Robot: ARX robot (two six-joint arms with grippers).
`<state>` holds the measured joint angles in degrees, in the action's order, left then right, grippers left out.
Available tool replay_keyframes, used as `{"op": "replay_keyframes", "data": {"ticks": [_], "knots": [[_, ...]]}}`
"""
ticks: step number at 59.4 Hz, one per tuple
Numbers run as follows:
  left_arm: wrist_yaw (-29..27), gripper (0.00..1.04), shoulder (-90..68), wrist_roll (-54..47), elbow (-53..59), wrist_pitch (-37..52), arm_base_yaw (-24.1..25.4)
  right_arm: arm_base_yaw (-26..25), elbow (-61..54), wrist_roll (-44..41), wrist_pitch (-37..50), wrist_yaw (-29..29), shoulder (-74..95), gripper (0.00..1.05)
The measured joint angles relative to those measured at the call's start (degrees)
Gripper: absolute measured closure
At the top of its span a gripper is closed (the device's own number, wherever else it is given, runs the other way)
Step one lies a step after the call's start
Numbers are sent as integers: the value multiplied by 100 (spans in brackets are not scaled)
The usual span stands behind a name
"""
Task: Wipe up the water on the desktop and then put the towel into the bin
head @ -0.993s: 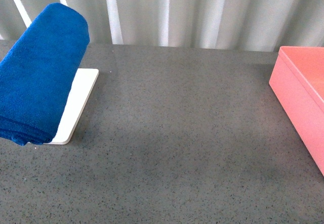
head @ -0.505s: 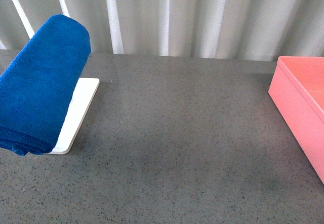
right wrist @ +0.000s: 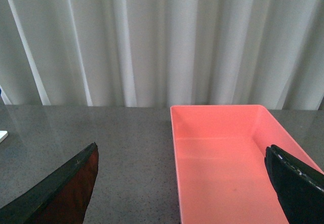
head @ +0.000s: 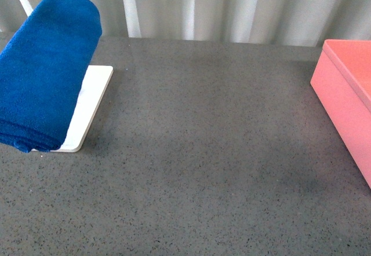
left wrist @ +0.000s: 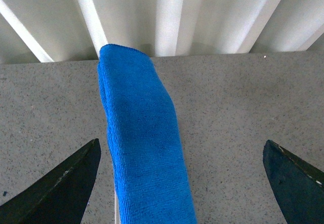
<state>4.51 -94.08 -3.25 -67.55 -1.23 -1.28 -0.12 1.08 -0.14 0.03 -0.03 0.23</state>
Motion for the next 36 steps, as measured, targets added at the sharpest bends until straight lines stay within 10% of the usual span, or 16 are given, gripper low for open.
{"op": "replay_keyframes", "data": {"ticks": [36], "knots": [[-459, 7, -1720, -437, -940, -330, 17, 0, 0, 0, 0, 0, 0, 7]]}}
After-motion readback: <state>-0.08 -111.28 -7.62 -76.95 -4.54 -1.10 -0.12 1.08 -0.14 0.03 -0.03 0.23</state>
